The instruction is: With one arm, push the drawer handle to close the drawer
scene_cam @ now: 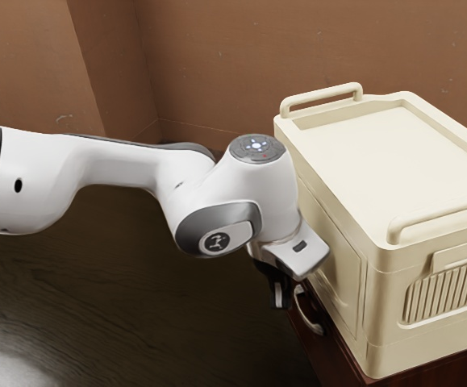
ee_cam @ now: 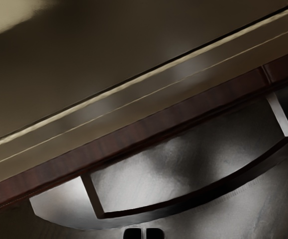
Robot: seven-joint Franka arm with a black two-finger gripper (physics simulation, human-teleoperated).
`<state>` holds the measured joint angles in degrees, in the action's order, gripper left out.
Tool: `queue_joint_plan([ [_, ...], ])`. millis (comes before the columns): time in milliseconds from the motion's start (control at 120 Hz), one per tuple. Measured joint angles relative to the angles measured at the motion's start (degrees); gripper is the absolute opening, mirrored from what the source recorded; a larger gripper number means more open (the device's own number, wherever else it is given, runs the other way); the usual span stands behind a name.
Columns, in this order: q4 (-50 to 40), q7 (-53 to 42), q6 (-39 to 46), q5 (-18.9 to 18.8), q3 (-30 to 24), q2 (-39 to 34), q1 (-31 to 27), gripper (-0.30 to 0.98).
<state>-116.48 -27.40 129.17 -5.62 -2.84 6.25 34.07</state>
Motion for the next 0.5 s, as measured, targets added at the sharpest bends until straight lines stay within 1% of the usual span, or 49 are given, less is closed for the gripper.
queue_joint_plan([
  [250,0.0,-0.7,0.5,0.0,0.1,0.1,0.0,-0.1],
  [308,-0.1,0.1,0.4,0.0,0.1,-0.1,0.2,-0.1],
  [342,-0.4,1.4,0.3,0.6,0.1,-0.7,0.4,-0.08],
  [433,-2.3,5.2,-0.4,2.2,0.0,-3.4,2.9,-0.09],
  [500,-5.0,7.8,-0.9,2.8,-0.1,-6.8,5.3,-0.1],
])
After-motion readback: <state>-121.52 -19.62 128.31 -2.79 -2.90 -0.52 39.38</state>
